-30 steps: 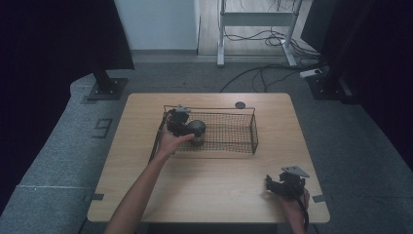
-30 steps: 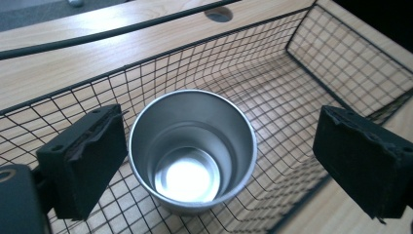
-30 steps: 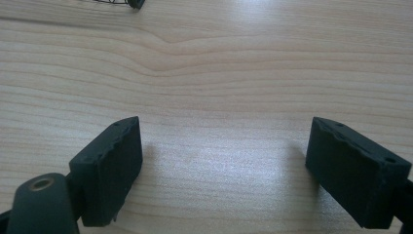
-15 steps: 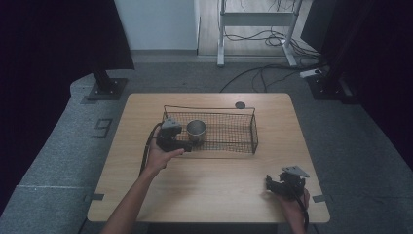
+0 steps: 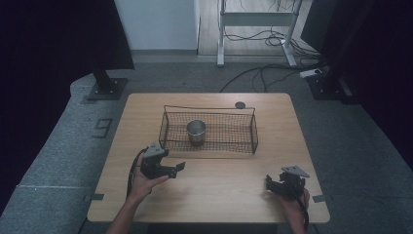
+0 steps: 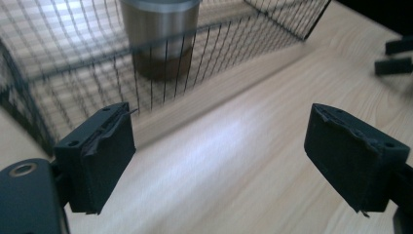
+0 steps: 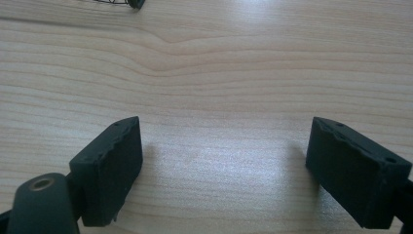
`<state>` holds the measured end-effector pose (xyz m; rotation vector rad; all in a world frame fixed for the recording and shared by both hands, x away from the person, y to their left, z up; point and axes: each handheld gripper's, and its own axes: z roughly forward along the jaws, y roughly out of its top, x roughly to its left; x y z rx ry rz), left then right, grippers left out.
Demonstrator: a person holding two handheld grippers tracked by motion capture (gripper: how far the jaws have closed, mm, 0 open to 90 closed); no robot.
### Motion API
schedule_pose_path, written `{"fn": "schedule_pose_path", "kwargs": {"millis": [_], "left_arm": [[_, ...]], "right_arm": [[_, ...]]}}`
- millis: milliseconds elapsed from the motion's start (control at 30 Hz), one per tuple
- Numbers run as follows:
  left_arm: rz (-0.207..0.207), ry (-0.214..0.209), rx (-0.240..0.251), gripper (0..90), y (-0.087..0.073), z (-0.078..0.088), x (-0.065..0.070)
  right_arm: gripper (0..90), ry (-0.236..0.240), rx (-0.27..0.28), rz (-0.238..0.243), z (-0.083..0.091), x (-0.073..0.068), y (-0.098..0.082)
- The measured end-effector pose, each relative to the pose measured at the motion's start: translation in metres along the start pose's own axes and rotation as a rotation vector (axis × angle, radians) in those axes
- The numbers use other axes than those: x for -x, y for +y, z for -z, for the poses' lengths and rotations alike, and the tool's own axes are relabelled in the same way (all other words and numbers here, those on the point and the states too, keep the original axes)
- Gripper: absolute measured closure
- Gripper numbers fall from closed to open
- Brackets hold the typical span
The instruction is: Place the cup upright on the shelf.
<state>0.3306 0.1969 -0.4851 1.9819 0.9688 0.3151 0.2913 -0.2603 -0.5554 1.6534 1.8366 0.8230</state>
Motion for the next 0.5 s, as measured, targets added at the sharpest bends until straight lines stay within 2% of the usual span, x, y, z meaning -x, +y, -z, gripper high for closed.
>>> {"fn": "schedule_pose_path", "kwargs": {"millis": [200, 267, 400, 500], "left_arm": [[0.004, 0.002, -0.027, 12.2, -0.024, 0.005, 0.002], [-0.002, 0.010, -0.043, 12.2, -0.028, 0.005, 0.002], [0.017, 0.018, -0.049, 12.5, -0.035, 0.005, 0.002], [0.014, 0.022, -0.048, 12.6, -0.036, 0.005, 0.003]], "right_arm": [[13.2, -0.001, 0.000, 0.000, 0.000, 0.000, 0.000], [13.2, -0.001, 0.000, -0.001, 0.000, 0.000, 0.000], [13.2, -0.001, 0.000, 0.001, 0.000, 0.000, 0.000], [13.2, -0.002, 0.000, 0.000, 0.000, 0.000, 0.000]]}}
